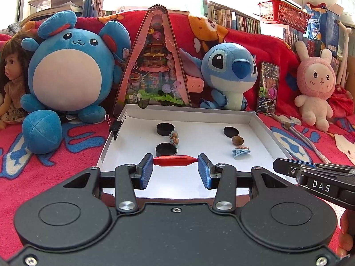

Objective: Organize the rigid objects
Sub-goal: 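Carry the crayon in the left tool while the right tool carries the nut into the box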

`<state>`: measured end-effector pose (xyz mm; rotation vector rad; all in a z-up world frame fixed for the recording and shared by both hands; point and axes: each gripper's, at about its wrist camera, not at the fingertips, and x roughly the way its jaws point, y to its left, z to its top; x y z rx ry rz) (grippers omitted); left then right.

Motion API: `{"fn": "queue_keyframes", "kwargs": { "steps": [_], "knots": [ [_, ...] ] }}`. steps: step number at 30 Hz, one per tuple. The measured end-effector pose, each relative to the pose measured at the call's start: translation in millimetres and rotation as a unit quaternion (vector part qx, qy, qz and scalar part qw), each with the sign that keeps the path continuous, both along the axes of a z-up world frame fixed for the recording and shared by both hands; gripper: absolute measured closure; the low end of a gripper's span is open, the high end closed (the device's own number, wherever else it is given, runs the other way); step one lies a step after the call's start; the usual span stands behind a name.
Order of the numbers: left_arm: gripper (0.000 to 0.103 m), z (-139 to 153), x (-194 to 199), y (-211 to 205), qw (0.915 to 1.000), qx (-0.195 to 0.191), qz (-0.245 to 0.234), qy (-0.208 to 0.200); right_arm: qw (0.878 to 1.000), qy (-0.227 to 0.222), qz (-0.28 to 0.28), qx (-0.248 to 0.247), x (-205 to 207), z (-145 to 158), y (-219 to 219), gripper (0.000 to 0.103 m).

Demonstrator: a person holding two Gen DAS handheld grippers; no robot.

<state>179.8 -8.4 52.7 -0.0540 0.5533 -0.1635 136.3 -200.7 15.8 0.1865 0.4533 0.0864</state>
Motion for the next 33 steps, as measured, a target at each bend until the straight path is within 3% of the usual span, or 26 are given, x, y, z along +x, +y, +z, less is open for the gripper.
{"fn": "queue_keyframes", "kwargs": {
  "steps": [11,33],
  "knots": [
    [0.061,-15.4,21.0,4.6,0.9997,-0.006,0.014,0.02,1.0,0.002,0.002,0.016,14.7,-13.6,-0.7,0.08],
    [0.061,-34.3,43.7,0.3,0.9989,0.001,0.03,0.037,0.999,0.027,-0.006,-0.017,53.7,-22.5,18.5,0.08]
  ]
}}
